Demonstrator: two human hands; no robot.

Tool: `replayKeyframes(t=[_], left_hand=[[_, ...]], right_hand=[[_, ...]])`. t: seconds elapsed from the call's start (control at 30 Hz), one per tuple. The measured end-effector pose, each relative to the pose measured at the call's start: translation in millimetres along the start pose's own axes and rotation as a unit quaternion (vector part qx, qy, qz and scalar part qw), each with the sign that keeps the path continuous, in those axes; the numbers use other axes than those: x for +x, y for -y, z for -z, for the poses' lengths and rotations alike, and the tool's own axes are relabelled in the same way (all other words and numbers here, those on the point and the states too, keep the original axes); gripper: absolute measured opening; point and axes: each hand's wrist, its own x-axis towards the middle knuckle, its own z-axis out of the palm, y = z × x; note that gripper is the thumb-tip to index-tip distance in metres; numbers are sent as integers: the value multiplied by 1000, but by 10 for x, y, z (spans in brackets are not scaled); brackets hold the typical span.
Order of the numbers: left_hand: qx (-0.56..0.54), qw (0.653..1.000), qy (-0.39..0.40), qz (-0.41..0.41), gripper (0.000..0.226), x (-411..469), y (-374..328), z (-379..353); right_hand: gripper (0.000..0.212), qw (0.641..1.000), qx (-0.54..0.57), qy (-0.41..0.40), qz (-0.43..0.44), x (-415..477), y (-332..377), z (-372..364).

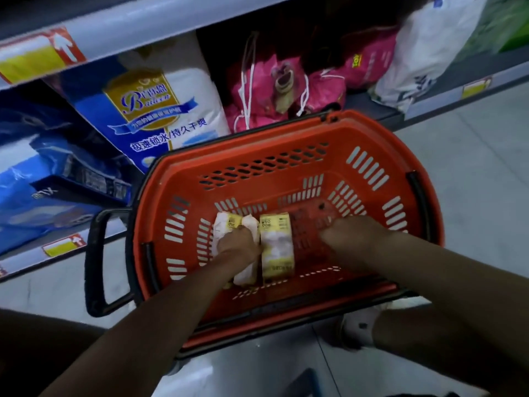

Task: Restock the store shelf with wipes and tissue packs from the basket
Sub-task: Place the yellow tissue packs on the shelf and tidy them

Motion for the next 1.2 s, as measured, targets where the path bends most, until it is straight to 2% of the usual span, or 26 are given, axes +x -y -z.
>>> replayKeyframes(t=[0.07, 0.17, 0.3, 0.43, 0.57, 0.63, 0.73, 0.83, 0.9, 1.0, 1.1, 1.2], left_hand=[[-24, 999, -19, 21, 55, 67, -4, -71], [-36, 997, -58, 45, 41, 113, -23, -114], [-57, 996, -52, 48, 35, 106, -64, -67], [-108, 992, 8, 69, 53, 34, -20, 214], [-176, 980, 61, 67, 89, -138, 89, 733], [-215, 974, 60, 49, 82, -253, 184, 996], [-335, 941, 51, 20, 48, -513, 306, 1382], [-419, 905, 72, -24, 38, -869, 363, 1795], [-464, 880, 79, -58, 37, -1105, 388, 2016], [-533, 837, 64, -104, 35, -1372, 438, 2140], [-643, 757, 27, -112, 34, -1503, 373, 2110], [-704, 702, 0, -110, 33, -1494, 279, 2094]], right_hand=[[37, 1000, 3, -14, 4, -2, 17, 20], [33, 999, -1, -38, 19, 13, 48, 27], [32, 999, -8, -28, 23, 41, 52, 29], [30, 1000, -12, -8, 9, 62, 44, 102], [32, 999, -21, -39, 9, 41, 123, 232], [36, 998, -19, -57, 10, 42, 199, 292], [43, 996, 13, -90, 4, 3, 306, 452], [52, 986, 107, -125, -10, -68, 401, 679], [56, 963, 215, -161, -3, -122, 468, 827], [53, 898, 394, -196, 18, -214, 611, 998], [59, 826, 542, -157, -2, -254, 712, 1060], [59, 763, 621, -179, -29, -203, 705, 1070]])
